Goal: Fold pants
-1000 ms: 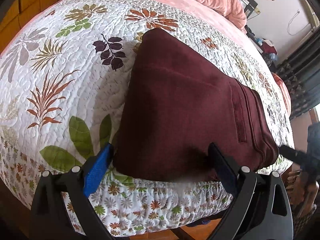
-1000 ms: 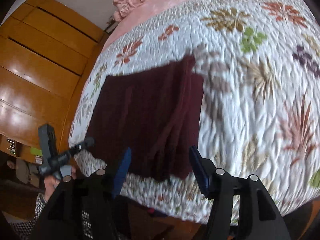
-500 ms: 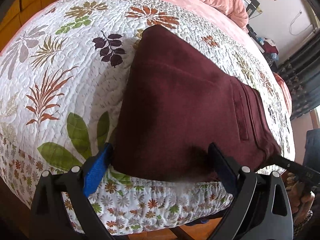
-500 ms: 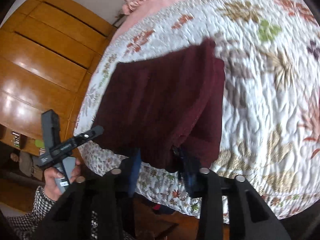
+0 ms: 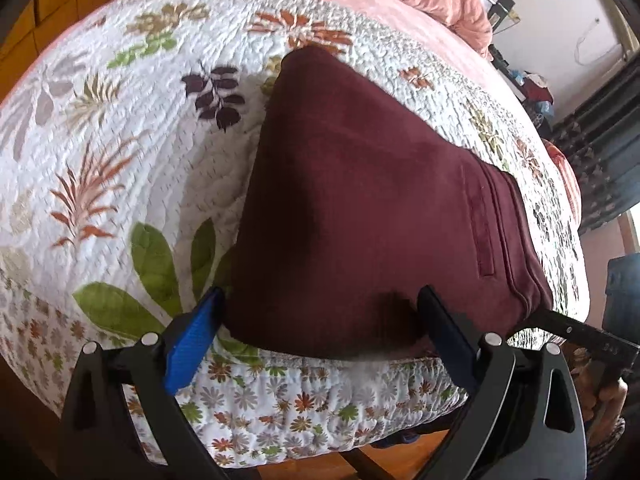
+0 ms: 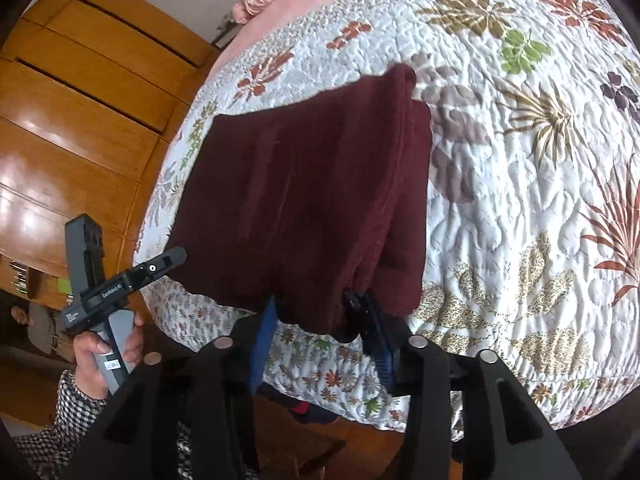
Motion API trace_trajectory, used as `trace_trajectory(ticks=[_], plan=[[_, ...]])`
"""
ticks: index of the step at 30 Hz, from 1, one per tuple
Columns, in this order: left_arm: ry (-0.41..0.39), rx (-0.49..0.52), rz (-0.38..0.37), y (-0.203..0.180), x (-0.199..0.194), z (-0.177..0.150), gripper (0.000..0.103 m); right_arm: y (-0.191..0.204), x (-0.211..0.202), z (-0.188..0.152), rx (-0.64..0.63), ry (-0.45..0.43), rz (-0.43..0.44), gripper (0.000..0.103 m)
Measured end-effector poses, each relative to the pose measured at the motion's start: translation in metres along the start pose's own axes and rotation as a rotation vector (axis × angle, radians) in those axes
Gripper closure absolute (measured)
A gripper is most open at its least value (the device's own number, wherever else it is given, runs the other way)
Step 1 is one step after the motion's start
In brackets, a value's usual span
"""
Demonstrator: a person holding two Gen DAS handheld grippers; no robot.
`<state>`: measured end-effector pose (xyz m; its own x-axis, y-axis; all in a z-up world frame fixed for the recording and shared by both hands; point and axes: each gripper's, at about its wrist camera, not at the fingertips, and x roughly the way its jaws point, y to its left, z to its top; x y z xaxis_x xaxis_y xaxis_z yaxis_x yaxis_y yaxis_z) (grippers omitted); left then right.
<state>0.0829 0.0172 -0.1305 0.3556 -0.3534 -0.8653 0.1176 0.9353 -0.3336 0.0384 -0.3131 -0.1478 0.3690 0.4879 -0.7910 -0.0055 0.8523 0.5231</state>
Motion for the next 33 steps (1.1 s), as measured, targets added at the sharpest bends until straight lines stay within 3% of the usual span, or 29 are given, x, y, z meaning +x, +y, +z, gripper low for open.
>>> trace_trajectory(ticks=[9, 13, 19, 25, 33], plan=[[-0.011, 0.039, 0.016, -0.010, -0.013, 0.002, 0.007, 0.011, -0.038, -0.004, -0.020, -0.113, -0.022, 0.052], [-0.054, 0.071, 0.006, -0.024, -0.026, 0.003, 0.007, 0.030, -0.042, 0.001, -0.077, -0.133, -0.032, 0.052], [-0.085, 0.139, 0.015, -0.041, -0.032, 0.007, 0.007, 0.049, -0.022, 0.009, -0.121, -0.107, -0.045, 0.053], [-0.058, 0.159, 0.032, -0.044, -0.016, 0.003, 0.007, 0.049, -0.006, 0.007, -0.122, -0.074, -0.073, 0.053], [-0.061, 0.222, 0.082, -0.050, -0.004, -0.001, 0.007, 0.045, 0.007, 0.005, -0.105, -0.046, -0.168, 0.055]])
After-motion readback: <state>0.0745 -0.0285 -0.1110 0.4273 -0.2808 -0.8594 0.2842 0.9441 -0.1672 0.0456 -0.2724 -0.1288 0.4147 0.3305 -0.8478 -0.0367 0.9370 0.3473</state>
